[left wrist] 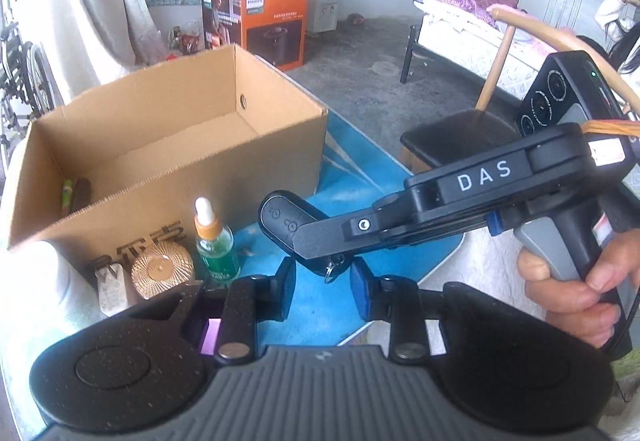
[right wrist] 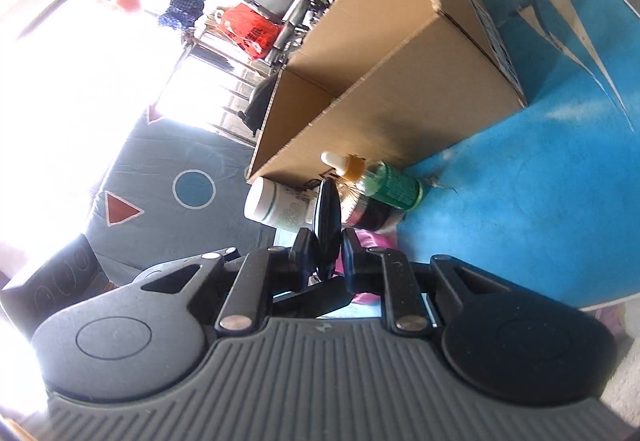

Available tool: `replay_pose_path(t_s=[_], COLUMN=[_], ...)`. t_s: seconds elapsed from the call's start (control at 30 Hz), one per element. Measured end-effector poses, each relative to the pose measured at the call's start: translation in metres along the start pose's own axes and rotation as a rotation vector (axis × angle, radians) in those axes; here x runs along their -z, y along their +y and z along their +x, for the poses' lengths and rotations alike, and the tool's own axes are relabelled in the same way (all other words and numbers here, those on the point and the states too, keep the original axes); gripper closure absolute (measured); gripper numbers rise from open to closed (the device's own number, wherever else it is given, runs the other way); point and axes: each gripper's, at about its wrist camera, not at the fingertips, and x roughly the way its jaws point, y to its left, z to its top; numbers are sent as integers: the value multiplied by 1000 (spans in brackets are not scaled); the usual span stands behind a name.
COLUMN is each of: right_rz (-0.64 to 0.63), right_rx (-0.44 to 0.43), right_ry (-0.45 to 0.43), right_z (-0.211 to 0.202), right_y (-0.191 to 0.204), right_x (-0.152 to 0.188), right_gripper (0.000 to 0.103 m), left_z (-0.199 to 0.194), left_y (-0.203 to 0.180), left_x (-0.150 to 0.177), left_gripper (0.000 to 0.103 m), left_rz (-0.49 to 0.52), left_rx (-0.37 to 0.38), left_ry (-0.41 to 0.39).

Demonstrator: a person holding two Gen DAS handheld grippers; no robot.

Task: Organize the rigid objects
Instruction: 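Carry the black key fob with the right gripper into the box and release, then move the open right gripper back toward the pink bowl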

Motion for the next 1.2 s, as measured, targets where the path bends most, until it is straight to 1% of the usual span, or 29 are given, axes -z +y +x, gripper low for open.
replay_pose_path(t_s=[0.07, 0.17, 0.3, 0.4, 0.5, 0.57, 0.6, 0.67, 0.73, 0.83, 0.9, 0.97, 1.1, 1.13, 1.17, 1.2], right_rz=[-61, -126, -161, -153, -91, -55, -35, -2, 34, 71, 96, 106, 118, 106, 103, 100], right_rx=[-39, -71, -110, -91, -64, -32, -8, 32, 78, 140, 178, 215, 237, 227, 232, 245], right_ry=[-23, -25, 34, 97, 178, 221, 241, 268, 289, 323, 355, 368, 394, 401, 407, 412], right_z=[-3, 8, 46, 81, 131, 164, 185, 208, 231, 261, 279, 292, 321, 326, 331, 331], right_y=[23, 48, 73, 81, 77, 73, 70, 59, 48, 27, 12, 3, -9, -10, -10, -9], right_x=[-16, -39, -81, -115, -149, -167, -175, -187, -199, -211, -212, -213, -209, -208, -206, -204], right_gripper=[88, 88, 88, 88, 88, 88, 88, 88, 89, 88, 88, 88, 85, 83, 74, 66], left_z=[-16, -28, -30, -21, -1, 14, 21, 36, 43, 45, 48, 48, 45, 43, 41, 38], left_y=[6, 22, 55, 93, 133, 160, 168, 189, 202, 209, 209, 210, 211, 210, 209, 207], left_x=[-12, -28, -49, -65, -80, -88, -90, -93, -90, -86, -83, -82, -81, -81, -81, -81], left_gripper=[72, 72, 72, 71, 70, 70, 70, 70, 70, 70, 70, 70, 70, 70, 70, 70], left_rz=[-9, -31, -92, -163, -241, -293, -309, -353, -385, -388, -375, -366, -373, -371, -367, -360], left_rx=[-26, -76, -132, -155, -168, -177, -180, -202, -208, -202, -220, -240, -242, -241, -243, -247], left_ry=[-47, -87, -98, -74, -24, 16, 29, 71, 90, 93, 96, 96, 84, 79, 74, 64])
